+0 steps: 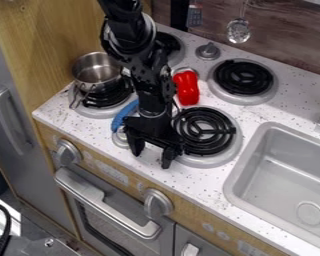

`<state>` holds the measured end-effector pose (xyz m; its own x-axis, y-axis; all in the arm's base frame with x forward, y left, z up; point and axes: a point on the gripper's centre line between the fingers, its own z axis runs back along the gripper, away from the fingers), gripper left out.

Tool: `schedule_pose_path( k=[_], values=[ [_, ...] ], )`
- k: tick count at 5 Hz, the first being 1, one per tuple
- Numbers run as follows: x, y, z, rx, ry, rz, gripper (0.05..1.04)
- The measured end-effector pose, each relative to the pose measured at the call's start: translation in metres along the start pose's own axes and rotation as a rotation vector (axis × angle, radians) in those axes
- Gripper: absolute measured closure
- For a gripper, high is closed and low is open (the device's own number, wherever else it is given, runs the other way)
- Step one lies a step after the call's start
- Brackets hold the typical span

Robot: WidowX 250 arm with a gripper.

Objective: Moved the silver pot from the front burner in the left side to the front burner in the right side.

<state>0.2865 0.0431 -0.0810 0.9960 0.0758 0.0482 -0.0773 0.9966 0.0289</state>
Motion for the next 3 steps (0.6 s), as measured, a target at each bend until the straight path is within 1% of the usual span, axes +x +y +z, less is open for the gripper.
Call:
schedule_pose_path(
  k=[1,2,3],
  values=[
    [0.003,0.0,0.004,-0.002,-0.011,0.004,0.085],
    [0.002,-0.003,0.012,-0.046,-0.042,-0.032,0.085],
    [0.012,0.0,0.031,-0.037,-0.06,-0.053,0.085]
  ],
)
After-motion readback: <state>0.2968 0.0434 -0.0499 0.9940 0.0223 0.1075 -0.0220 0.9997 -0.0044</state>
